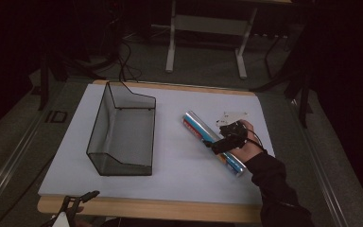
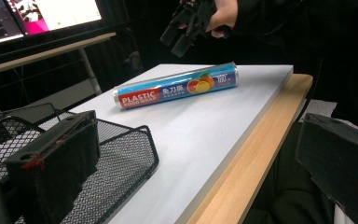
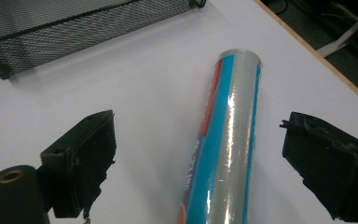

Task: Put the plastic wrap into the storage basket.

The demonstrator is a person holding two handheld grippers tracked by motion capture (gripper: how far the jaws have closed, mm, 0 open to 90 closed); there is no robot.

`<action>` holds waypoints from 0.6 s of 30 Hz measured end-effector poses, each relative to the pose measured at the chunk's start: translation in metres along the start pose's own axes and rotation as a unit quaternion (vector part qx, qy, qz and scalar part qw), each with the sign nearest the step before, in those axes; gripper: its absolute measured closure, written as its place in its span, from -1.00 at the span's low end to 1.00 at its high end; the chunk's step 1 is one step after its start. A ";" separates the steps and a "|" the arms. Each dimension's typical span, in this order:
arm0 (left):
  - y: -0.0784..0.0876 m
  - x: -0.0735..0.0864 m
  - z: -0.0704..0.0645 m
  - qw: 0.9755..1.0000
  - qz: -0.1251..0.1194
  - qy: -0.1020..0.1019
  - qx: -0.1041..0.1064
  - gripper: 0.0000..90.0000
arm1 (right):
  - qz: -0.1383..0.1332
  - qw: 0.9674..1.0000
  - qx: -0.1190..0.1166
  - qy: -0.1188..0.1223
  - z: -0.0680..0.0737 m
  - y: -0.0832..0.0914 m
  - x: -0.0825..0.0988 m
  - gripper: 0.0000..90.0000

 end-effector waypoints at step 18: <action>-0.001 0.001 0.000 1.000 0.002 0.002 0.002 -0.99 | 0.086 0.994 -0.026 -0.066 -0.022 -0.053 0.038 -0.78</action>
Point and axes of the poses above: each handheld gripper's, and its own axes: y roughly backward along the jaws, x roughly out of its underside, z roughly to its left, the point moved 4 cm from there along -y, roughly forward along the jaws, and after that the axes turned 10 degrees about y, right-handed, at the moved point
